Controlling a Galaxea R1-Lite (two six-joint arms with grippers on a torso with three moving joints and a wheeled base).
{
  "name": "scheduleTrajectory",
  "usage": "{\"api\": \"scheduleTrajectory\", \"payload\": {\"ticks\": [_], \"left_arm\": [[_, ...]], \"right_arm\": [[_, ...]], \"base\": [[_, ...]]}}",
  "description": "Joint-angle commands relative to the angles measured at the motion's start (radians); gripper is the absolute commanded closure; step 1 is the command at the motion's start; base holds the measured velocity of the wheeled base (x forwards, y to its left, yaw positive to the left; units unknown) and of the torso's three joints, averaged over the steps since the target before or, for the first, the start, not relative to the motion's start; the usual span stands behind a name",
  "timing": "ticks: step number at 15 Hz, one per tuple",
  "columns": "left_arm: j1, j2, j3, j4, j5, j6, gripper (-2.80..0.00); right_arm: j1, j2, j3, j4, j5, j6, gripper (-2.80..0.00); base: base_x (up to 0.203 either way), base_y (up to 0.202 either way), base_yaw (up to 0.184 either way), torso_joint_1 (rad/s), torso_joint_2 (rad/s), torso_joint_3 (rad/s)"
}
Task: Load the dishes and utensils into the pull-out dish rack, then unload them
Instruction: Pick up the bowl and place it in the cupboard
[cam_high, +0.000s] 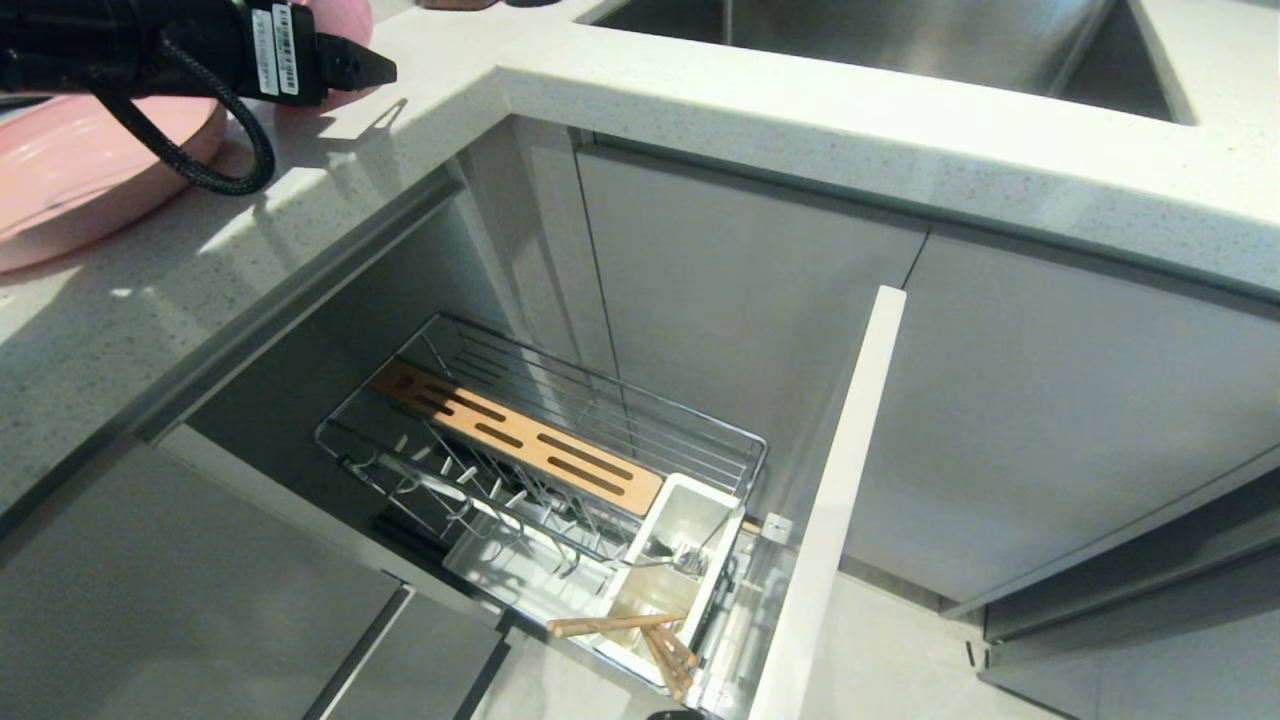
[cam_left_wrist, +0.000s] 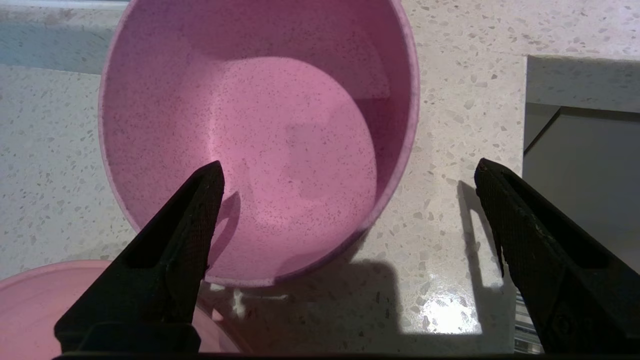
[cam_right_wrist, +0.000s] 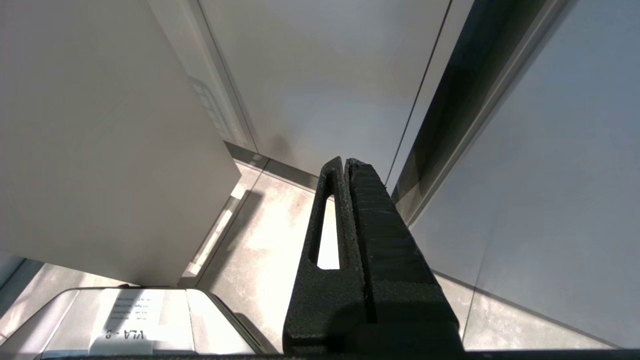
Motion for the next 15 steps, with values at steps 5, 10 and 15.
{"api": "scheduleTrajectory", "payload": {"ticks": [5,10,15], "left_arm": [[0.000,-0.002,0.000,0.002,0.001,0.001,-2.80],[0.000,-0.006,0.000,0.002,0.003,-0.001,0.00],[0.000,-0.015,0.000,0.002,0.003,-0.010,0.00]], "right_arm": [[0.000,0.000,0.002,-0.001,0.000,0.000,0.00],[0.000,0.000,0.002,0.000,0.000,0.001,0.00],[0.000,0.000,0.002,0.000,0.000,0.000,0.00]], "base": [[0.000,0.000,0.000,0.000,0.00,0.000],[0.000,0.000,0.000,0.000,0.00,0.000],[0.000,0.000,0.000,0.000,0.00,0.000]]}}
